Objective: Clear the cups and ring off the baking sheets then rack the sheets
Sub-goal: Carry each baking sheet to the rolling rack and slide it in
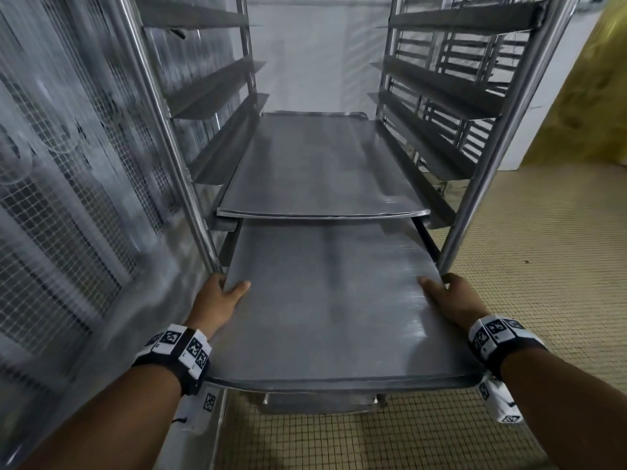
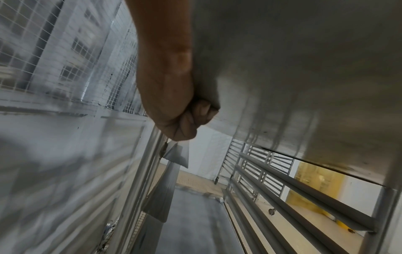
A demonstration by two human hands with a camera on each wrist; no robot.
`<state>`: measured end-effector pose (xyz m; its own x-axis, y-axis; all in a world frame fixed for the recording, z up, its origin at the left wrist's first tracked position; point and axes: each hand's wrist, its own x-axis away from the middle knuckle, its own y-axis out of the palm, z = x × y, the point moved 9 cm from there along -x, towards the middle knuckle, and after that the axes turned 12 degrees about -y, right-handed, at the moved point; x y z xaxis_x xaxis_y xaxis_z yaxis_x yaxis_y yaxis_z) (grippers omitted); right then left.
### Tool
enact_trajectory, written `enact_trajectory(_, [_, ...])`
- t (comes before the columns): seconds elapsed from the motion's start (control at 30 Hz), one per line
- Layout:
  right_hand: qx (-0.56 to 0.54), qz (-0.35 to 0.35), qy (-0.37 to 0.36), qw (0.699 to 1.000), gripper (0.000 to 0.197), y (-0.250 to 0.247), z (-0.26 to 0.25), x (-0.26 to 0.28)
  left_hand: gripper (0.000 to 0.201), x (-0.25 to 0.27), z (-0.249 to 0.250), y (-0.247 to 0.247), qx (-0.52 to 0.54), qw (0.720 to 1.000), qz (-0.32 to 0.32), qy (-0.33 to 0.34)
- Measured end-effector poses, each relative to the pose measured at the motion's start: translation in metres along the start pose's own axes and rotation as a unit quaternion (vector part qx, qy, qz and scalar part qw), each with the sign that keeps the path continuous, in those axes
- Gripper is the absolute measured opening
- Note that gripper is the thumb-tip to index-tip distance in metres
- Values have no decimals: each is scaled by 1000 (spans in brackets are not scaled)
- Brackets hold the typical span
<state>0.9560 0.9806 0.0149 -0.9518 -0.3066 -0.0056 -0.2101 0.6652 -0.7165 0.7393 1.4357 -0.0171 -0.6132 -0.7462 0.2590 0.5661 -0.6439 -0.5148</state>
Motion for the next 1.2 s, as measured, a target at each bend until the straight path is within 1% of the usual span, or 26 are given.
enact_trajectory(0.1, [9, -5, 2, 1000, 61, 2, 0, -9, 37, -9, 2, 1, 4, 1000, -2, 4])
enact_trajectory(0.13, [15, -5, 4, 1000, 62, 3, 0, -10, 41, -10, 1, 2, 3, 1000, -4, 1])
enact_trajectory(0.17, [17, -5, 6, 1000, 63, 3, 1, -10, 50, -11, 0, 3, -2, 1000, -6, -3])
enact_trajectory(0.23, [16, -4, 8, 1000, 63, 2, 2, -12, 74, -14, -3, 3, -26, 1000, -6, -7])
enact_trajectory(0.27, [20, -8, 5, 1000, 64, 3, 3, -13, 83, -10, 0, 3, -43, 999, -4, -8])
enact_trajectory(0.3, [29, -15, 2, 999, 65, 4, 5, -14, 88, -4, 5, 2, -63, 998, -3, -10])
enact_trajectory(0.4, [58, -33, 1, 998, 70, 2, 6, -9, 80, 12, 17, -2, -160, 987, 13, -10])
enact_trajectory(0.43, [68, -36, -7, 997, 75, 0, 4, -5, 80, 17, 20, -4, -194, 981, 21, 1])
enact_trajectory(0.53, [151, -44, -59, 986, 101, -5, 3, 5, 88, 42, 29, -3, -295, 954, 24, 37])
enact_trajectory(0.57, [189, -51, -84, 977, 103, -7, -2, 10, 87, 55, 34, 2, -328, 943, 17, 50])
enact_trajectory(0.6, [217, -49, -103, 970, 98, -11, -10, 17, 86, 69, 39, 8, -355, 933, 8, 64])
enact_trajectory(0.67, [232, -35, -135, 963, 80, -17, -35, 39, 84, 99, 51, 24, -388, 915, -19, 107])
enact_trajectory(0.7, [231, -35, -159, 959, 77, -16, -47, 50, 85, 116, 55, 34, -398, 907, -43, 128])
enact_trajectory(0.77, [235, -62, -208, 947, 82, -3, -69, 78, 88, 146, 52, 56, -418, 891, -88, 151])
enact_trajectory(0.83, [229, -111, -252, 934, 92, 20, -77, 106, 87, 174, 44, 75, -445, 874, -104, 165])
enact_trajectory(0.9, [225, -154, -277, 921, 91, 42, -75, 132, 89, 198, 35, 87, -461, 865, -99, 169])
enact_trajectory(0.93, [237, -161, -292, 913, 86, 49, -74, 143, 94, 206, 29, 91, -466, 864, -87, 169])
enact_trajectory(1.0, [260, -150, -311, 902, 74, 54, -73, 158, 109, 217, 20, 93, -471, 863, -58, 173])
enact_trajectory(1.03, [262, -144, -315, 901, 68, 53, -72, 163, 112, 222, 17, 93, -471, 864, -43, 174])
enact_trajectory(1.07, [261, -139, -317, 901, 62, 52, -71, 167, 109, 225, 15, 93, -468, 866, -30, 175])
enact_trajectory(1.13, [255, -127, -327, 901, 53, 48, -71, 174, 96, 234, 16, 93, -458, 871, -13, 176])
enact_trajectory(1.2, [254, -115, -330, 902, 46, 44, -69, 179, 77, 238, 18, 94, -449, 877, -5, 173])
